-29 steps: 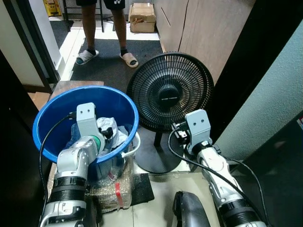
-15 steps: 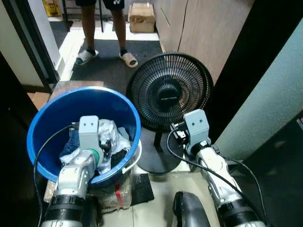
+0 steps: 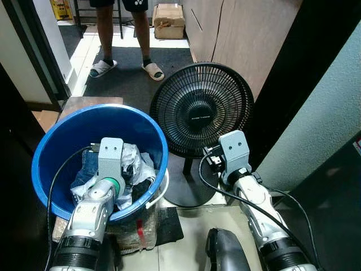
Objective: Clothes washing
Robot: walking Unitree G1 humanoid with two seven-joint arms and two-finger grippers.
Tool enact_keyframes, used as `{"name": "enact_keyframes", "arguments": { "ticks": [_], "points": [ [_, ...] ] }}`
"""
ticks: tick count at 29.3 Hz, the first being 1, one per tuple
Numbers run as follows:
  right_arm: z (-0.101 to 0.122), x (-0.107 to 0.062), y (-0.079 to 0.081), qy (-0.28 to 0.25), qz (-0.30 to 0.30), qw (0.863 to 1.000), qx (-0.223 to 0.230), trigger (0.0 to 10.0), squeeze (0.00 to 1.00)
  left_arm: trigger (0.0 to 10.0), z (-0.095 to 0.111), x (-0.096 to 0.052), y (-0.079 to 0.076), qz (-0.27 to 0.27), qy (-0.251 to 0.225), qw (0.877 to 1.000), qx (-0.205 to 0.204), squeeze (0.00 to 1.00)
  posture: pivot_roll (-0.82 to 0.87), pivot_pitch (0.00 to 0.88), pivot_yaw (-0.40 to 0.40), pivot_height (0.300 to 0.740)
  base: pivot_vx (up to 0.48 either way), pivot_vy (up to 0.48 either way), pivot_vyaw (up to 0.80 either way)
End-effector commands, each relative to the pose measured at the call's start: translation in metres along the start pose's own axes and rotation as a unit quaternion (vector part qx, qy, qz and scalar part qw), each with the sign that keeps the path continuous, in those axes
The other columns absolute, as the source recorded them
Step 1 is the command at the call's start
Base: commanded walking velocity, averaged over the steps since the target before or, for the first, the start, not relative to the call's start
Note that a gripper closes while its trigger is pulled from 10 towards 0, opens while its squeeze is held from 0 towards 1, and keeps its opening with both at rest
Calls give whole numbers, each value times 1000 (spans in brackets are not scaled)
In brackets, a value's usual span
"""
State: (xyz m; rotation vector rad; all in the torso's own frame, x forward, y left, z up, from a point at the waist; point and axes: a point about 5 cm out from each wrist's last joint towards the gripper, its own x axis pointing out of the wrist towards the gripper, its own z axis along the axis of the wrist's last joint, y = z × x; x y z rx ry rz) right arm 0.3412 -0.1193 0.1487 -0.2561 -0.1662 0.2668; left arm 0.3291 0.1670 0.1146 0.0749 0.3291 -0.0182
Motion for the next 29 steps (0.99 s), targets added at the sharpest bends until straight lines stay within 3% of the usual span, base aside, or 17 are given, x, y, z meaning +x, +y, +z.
{"name": "enact_keyframes", "arguments": {
  "ticks": [1,12,18,19,20,23,24,26,27,28,29],
  "points": [
    [-3,-2,-1,9,-2,1000,1,10000,0,0,-18,-2,-2,-6,17,1000,21,0,51,95,-22,526,0,0,0],
    [-4,-2,-2,9,-4,1000,3,10000,0,0,-24,-6,-2,-11,-4,998,66,0,52,99,-23,526,0,0,0],
    [-2,-2,-2,7,-6,1000,3,10000,0,0,2,-11,-17,-52,-72,995,48,0,52,101,-21,526,0,0,0],
    [-2,-2,-2,7,-6,1000,3,10000,0,0,24,-17,-26,-78,-121,988,48,0,53,102,-22,526,0,0,0],
    [-2,-2,-1,6,-6,1000,4,10000,0,5725,48,-24,-36,-104,-169,979,49,0,59,101,-22,526,0,0,0],
    [-1,-1,-1,5,-6,1000,4,10000,0,5725,62,-29,-42,-120,-200,971,51,0,59,101,-22,526,0,0,0],
    [-1,-1,-1,5,-6,1000,5,10000,0,10000,77,-35,-46,-132,-229,963,48,0,61,98,-21,526,0,0,0],
    [-1,-1,-1,5,-6,1000,5,10000,0,10000,77,-35,-46,-132,-229,963,48,0,61,98,-21,526,0,0,0],
    [0,0,1,3,-5,1000,7,10000,0,10000,97,-40,-49,-136,-265,953,45,0,65,95,-20,526,0,0,0],
    [0,0,1,3,-5,1000,7,10000,0,10000,97,-40,-49,-136,-265,953,45,0,65,95,-20,526,0,0,0],
    [1,1,2,1,-5,1000,8,10000,0,10000,113,-44,-50,-138,-293,945,42,0,66,92,-17,526,0,0,0]
  ]
}}
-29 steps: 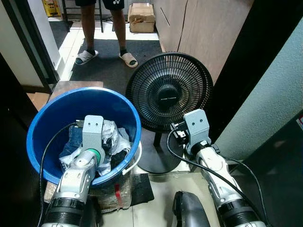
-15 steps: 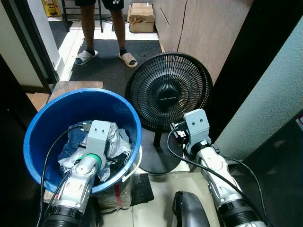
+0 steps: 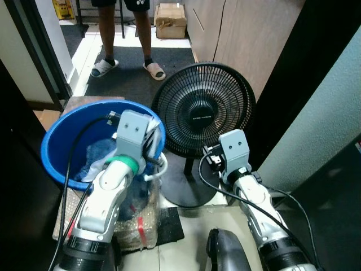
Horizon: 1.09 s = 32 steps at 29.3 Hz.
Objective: Clothes washing
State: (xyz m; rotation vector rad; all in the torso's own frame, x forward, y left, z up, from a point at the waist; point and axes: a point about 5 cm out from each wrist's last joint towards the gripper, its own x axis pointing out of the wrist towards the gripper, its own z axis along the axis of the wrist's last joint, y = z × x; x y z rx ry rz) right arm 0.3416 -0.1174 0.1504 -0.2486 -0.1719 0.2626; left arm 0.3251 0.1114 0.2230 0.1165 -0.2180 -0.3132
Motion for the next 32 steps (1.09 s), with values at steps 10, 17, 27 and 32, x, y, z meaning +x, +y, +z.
{"name": "enact_keyframes", "arguments": {
  "ticks": [10,17,27,32],
  "points": [
    [11,-2,-1,-32,-25,999,29,10000,0,10000,54,-3,-1,-10,-95,995,-13,0,75,85,-6,526,0,0,0],
    [31,-7,-9,-90,-66,991,74,10000,0,10000,34,-10,-5,6,-55,998,-30,0,77,70,-5,526,0,0,0],
    [20,-12,-20,-67,-117,986,101,10000,0,10000,25,-8,0,33,-36,998,-39,0,66,55,-3,540,0,0,0],
    [18,-14,-29,-62,-131,985,93,10000,0,10000,20,-9,4,46,-27,998,-37,0,61,49,-7,559,0,0,0]
  ]
}}
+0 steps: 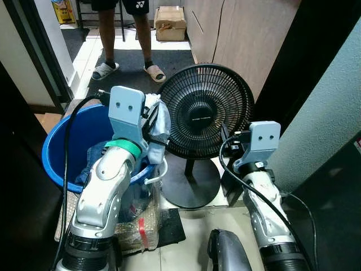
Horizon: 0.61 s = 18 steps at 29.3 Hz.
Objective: Clothes washing
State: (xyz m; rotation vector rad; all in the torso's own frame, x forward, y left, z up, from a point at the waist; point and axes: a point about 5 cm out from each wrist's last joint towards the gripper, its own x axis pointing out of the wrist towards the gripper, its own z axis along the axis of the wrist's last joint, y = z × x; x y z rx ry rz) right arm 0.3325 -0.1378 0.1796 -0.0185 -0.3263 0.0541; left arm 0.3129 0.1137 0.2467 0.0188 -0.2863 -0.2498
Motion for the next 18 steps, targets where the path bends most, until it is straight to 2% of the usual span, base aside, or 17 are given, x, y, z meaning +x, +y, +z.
{"name": "enact_keyframes", "arguments": {
  "ticks": [1,18],
  "points": [
    [-5,-4,-6,14,-10,1000,-3,10000,0,10000,-5,-1,3,8,12,1000,3,0,61,49,-7,559,0,0,0],
    [-3,-2,-10,12,-20,1000,-6,10000,0,10000,-5,0,8,23,14,1000,10,0,66,50,-7,608,0,0,0]
  ]
}}
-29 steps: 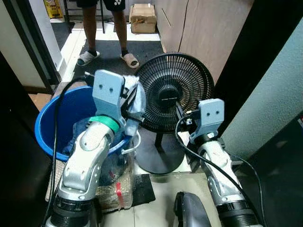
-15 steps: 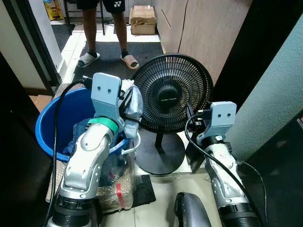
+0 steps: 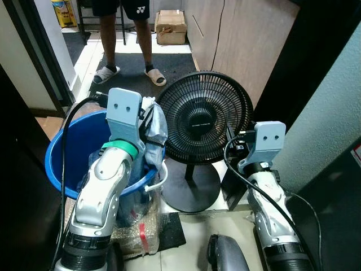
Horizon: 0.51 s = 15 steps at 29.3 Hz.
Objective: Clothes washing
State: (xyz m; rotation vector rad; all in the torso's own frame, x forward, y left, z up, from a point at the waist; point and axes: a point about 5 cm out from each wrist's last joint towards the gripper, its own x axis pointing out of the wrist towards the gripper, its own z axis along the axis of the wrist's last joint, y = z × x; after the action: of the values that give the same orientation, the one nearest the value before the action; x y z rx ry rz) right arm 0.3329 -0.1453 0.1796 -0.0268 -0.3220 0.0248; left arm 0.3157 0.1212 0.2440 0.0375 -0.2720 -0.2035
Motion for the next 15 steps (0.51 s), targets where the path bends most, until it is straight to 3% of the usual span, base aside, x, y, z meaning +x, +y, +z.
{"name": "enact_keyframes", "arguments": {
  "ticks": [1,15],
  "points": [
    [-3,-1,-2,10,-7,1000,0,10000,0,10000,-2,1,1,2,6,1000,-1,0,67,52,-5,613,0,0,0],
    [-4,-1,-2,11,-8,1000,2,10000,0,10000,-2,3,1,3,7,1000,1,0,67,51,-3,647,0,0,0]
  ]
}}
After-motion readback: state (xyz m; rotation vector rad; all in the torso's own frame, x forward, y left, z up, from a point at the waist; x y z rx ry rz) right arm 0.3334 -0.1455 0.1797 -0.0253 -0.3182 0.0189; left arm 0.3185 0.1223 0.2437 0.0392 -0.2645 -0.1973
